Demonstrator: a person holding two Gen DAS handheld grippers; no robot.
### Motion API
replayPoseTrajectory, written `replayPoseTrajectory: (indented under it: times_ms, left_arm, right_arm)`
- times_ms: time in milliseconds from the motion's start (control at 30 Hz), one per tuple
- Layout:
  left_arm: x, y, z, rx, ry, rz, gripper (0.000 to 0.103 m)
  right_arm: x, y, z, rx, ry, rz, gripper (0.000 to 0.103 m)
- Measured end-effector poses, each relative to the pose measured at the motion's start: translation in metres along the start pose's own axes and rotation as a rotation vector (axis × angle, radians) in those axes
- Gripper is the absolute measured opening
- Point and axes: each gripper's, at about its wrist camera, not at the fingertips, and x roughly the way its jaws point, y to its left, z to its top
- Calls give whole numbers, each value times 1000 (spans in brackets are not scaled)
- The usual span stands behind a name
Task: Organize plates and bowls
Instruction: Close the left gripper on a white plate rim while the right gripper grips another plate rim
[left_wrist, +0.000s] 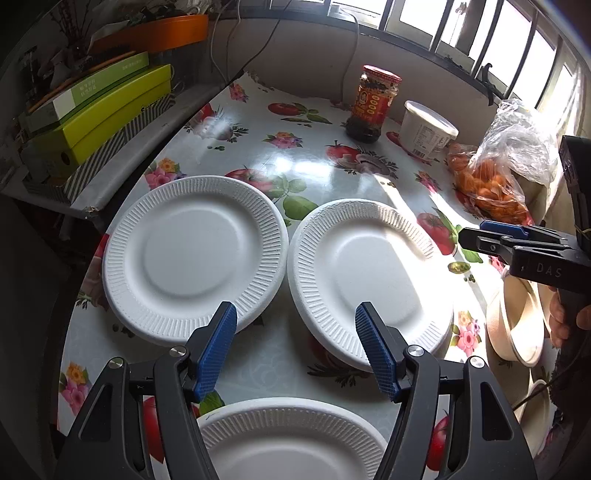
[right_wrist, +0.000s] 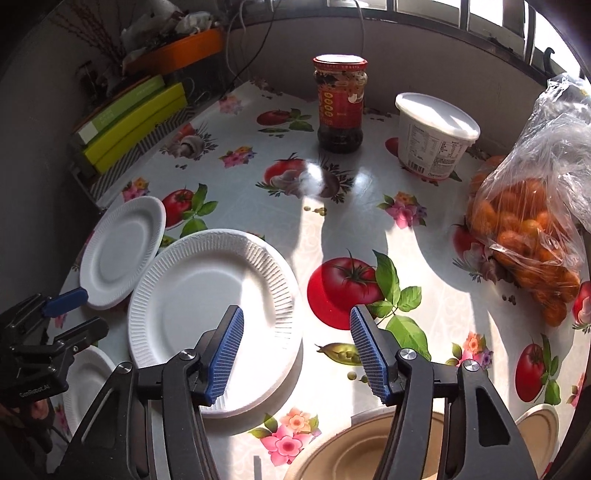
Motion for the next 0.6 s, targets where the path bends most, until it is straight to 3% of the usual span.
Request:
replayPoseTrajectory:
  times_ms: [600]
  left_arm:
    - [25,4,4,-41,57,-13,68]
  right_arm:
    - [30,-4,-10,199,58,3,58]
